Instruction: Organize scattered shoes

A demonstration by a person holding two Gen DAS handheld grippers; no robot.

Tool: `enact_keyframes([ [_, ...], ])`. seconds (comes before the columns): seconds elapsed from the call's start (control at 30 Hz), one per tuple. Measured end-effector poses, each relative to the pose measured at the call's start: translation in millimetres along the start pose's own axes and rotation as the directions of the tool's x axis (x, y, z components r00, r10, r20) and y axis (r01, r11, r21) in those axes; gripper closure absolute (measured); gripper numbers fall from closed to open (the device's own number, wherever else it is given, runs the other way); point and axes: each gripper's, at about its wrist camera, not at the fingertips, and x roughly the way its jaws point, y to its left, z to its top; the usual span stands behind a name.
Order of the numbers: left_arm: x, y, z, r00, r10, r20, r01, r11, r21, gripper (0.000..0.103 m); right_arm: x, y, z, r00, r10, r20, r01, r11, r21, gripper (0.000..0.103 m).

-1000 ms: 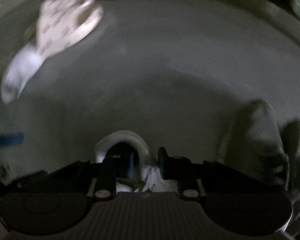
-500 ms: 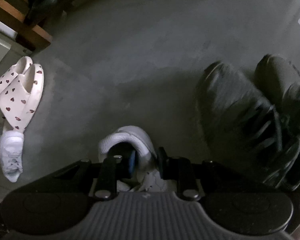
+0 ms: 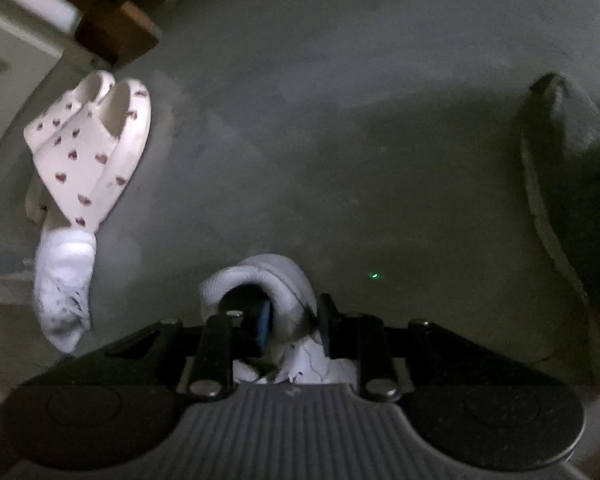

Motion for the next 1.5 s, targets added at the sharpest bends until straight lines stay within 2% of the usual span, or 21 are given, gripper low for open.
enact_keyframes([
  [0.03, 3, 3, 0, 1.0, 0.012, 0.001, -0.012, 1.0, -0.012, 0.034, -2, 3, 1, 1.0, -0.028, 0.003, 0.028, 0.999, -0.041, 0.044],
  [0.07, 6, 6, 1, 1.0, 0.025, 0.003, -0.025, 0.999, -0.023, 0.034, -9, 4, -1, 0.999, -0.04, 0.029, 0.042, 0.996, -0.078, 0.028],
  [0.13, 10, 10, 2, 0.999, 0.048, 0.012, -0.047, 0.998, -0.046, 0.034, -22, 6, -4, 0.995, -0.061, 0.081, 0.073, 0.986, -0.152, 0.026],
  [0.27, 20, 17, 6, 0.993, 0.107, 0.039, -0.103, 0.99, -0.098, 0.034, -54, 10, -23, 0.982, -0.003, 0.19, 0.065, 0.945, -0.32, 0.026],
  [0.4, 31, 24, 5, 0.99, 0.138, 0.015, -0.133, 0.976, -0.175, 0.034, -63, 11, -39, 0.985, 0.058, 0.164, 0.009, 0.924, -0.383, 0.026],
  [0.5, 32, 31, -3, 0.985, 0.163, 0.052, -0.146, 0.958, -0.248, 0.034, -63, 15, -49, 0.985, 0.079, 0.156, -0.005, 0.904, -0.427, 0.026],
  [0.63, 33, 39, -9, 0.972, 0.173, 0.158, -0.119, 0.947, -0.3, 0.034, -64, 20, -52, 0.98, 0.093, 0.177, -0.001, 0.886, -0.463, 0.026],
  [0.73, 37, 48, -11, 0.968, 0.164, 0.19, -0.09, 0.934, -0.346, 0.034, -65, 27, -52, 0.975, 0.087, 0.204, 0.027, 0.866, -0.499, 0.026],
  [0.9, 48, 67, -11, 0.965, 0.109, 0.239, -0.005, 0.916, -0.4, 0.034, -64, 31, -51, 0.976, 0.09, 0.199, 0.022, 0.866, -0.499, 0.026],
  [1.03, 51, 71, -14, 0.949, 0.093, 0.301, 0.045, 0.907, -0.419, 0.037, -62, 32, -55, 0.979, 0.093, 0.184, 0.014, 0.859, -0.511, 0.027],
  [1.1, 51, 72, -16, 0.948, 0.082, 0.309, 0.059, 0.905, -0.421, 0.038, -61, 32, -57, 0.981, 0.09, 0.174, 0.012, 0.859, -0.512, 0.026],
  [1.13, 51, 73, -17, 0.948, 0.075, 0.31, 0.067, 0.904, -0.423, 0.041, -60, 32, -57, 0.982, 0.089, 0.169, 0.01, 0.86, -0.51, 0.026],
  [1.2, 51, 75, -19, 0.948, 0.06, 0.312, 0.083, 0.901, -0.426, 0.052, -60, 31, -57, 0.982, 0.086, 0.166, 0.01, 0.863, -0.506, 0.026],
  [1.27, 49, 76, -21, 0.944, 0.057, 0.324, 0.092, 0.9, -0.425, 0.077, -60, 30, -57, 0.982, 0.088, 0.165, 0.007, 0.864, -0.504, 0.027],
  [1.3, 47, 76, -22, 0.942, 0.059, 0.332, 0.093, 0.901, -0.425, 0.081, -60, 30, -58, 0.983, 0.086, 0.165, 0.009, 0.864, -0.503, 0.026],
  [1.43, 41, 78, -24, 0.931, 0.029, 0.364, 0.141, 0.89, -0.433, 0.083, -59, 32, -60, 0.984, 0.086, 0.158, 0.006, 0.863, -0.504, 0.026],
  [1.5, 33, 74, -24, 0.923, 0.026, 0.384, 0.147, 0.898, -0.415, 0.084, -59, 33, -61, 0.984, 0.088, 0.156, 0.004, 0.862, -0.507, 0.026],
])
